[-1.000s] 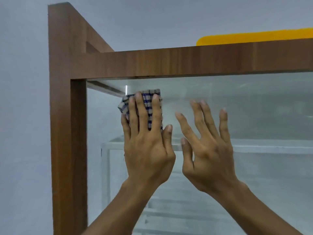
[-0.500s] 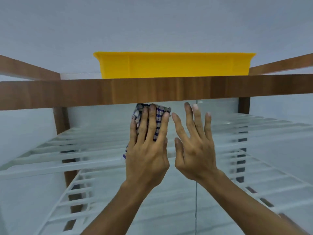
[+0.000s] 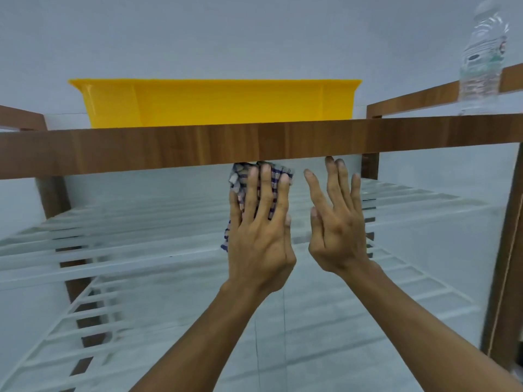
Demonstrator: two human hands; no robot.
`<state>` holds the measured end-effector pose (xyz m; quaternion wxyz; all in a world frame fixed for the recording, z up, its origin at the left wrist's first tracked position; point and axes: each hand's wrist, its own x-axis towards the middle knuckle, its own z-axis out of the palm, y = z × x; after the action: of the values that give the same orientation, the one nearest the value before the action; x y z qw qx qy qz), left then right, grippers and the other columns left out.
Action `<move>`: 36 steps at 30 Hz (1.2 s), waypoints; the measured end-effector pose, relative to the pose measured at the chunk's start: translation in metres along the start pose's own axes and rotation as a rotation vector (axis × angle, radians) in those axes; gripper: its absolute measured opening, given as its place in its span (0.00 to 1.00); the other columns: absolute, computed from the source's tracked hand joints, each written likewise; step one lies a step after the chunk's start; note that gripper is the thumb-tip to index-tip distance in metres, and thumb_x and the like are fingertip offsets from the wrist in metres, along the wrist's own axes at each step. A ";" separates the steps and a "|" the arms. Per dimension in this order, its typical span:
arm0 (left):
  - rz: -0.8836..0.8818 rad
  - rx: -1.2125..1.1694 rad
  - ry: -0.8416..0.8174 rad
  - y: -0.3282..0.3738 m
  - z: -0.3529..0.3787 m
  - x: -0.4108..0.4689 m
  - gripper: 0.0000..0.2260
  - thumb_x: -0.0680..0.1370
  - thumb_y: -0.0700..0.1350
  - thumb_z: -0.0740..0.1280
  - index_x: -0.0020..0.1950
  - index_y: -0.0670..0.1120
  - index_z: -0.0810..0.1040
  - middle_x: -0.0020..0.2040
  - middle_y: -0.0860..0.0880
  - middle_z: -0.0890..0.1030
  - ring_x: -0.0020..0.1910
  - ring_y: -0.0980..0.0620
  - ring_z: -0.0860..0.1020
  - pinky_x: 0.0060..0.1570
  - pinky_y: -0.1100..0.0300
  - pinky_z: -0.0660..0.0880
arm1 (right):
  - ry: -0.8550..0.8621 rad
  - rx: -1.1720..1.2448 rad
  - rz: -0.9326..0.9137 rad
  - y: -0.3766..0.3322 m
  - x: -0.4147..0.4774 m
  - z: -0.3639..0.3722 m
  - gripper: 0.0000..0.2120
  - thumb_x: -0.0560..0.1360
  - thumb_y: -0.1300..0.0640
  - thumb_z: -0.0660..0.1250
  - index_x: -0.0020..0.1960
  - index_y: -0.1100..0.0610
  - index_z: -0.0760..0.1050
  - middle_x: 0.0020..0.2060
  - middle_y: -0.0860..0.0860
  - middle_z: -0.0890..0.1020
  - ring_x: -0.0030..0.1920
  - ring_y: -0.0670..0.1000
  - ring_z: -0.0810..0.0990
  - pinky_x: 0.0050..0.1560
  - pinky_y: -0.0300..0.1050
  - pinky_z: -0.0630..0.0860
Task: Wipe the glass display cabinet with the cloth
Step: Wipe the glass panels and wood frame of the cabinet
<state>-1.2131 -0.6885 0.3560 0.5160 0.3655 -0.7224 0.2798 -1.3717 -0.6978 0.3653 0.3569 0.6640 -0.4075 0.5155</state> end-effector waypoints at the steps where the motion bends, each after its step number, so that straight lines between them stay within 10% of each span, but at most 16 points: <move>1: 0.016 0.008 -0.016 -0.003 -0.002 -0.001 0.27 0.84 0.44 0.55 0.84 0.44 0.55 0.85 0.43 0.49 0.84 0.45 0.44 0.82 0.44 0.43 | -0.006 -0.009 -0.012 0.010 -0.001 -0.002 0.28 0.80 0.60 0.55 0.80 0.59 0.61 0.80 0.63 0.58 0.82 0.62 0.52 0.80 0.68 0.48; 6: 0.155 0.129 0.033 -0.028 -0.009 0.005 0.25 0.83 0.43 0.60 0.82 0.44 0.63 0.83 0.42 0.59 0.83 0.43 0.54 0.81 0.43 0.51 | 0.001 0.006 -0.086 0.029 -0.001 0.001 0.26 0.81 0.58 0.55 0.80 0.58 0.61 0.80 0.61 0.58 0.82 0.62 0.52 0.80 0.67 0.49; 14: -0.009 0.176 -0.033 0.067 0.035 0.020 0.29 0.83 0.47 0.51 0.84 0.41 0.52 0.84 0.40 0.48 0.84 0.43 0.45 0.81 0.42 0.45 | 0.087 0.081 -0.034 0.040 -0.009 0.006 0.26 0.84 0.53 0.50 0.79 0.64 0.59 0.79 0.61 0.61 0.81 0.60 0.56 0.80 0.66 0.51; 19: 0.124 0.191 0.041 0.039 0.019 0.027 0.24 0.84 0.44 0.57 0.81 0.42 0.63 0.81 0.43 0.63 0.82 0.46 0.59 0.81 0.47 0.54 | 0.104 0.148 -0.008 0.048 -0.011 0.000 0.25 0.83 0.56 0.55 0.78 0.64 0.63 0.79 0.60 0.62 0.81 0.59 0.56 0.80 0.65 0.49; 25: -0.246 0.178 0.229 0.073 0.059 0.010 0.25 0.85 0.47 0.55 0.82 0.44 0.60 0.83 0.36 0.54 0.83 0.39 0.50 0.80 0.38 0.48 | 0.104 0.152 -0.026 0.077 -0.014 -0.013 0.24 0.82 0.59 0.58 0.78 0.58 0.66 0.79 0.59 0.62 0.81 0.58 0.57 0.79 0.68 0.49; 36: -0.271 0.229 0.308 0.174 0.145 0.055 0.25 0.86 0.47 0.54 0.83 0.41 0.57 0.82 0.38 0.56 0.83 0.40 0.53 0.81 0.39 0.50 | 0.091 0.021 -0.032 0.206 -0.023 -0.058 0.26 0.83 0.54 0.56 0.80 0.57 0.63 0.80 0.56 0.60 0.82 0.58 0.55 0.80 0.68 0.47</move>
<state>-1.4450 -0.7146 0.3589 0.6082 0.4685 -0.5429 0.3403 -1.5844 -0.7271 0.3665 0.3761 0.6500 -0.3746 0.5438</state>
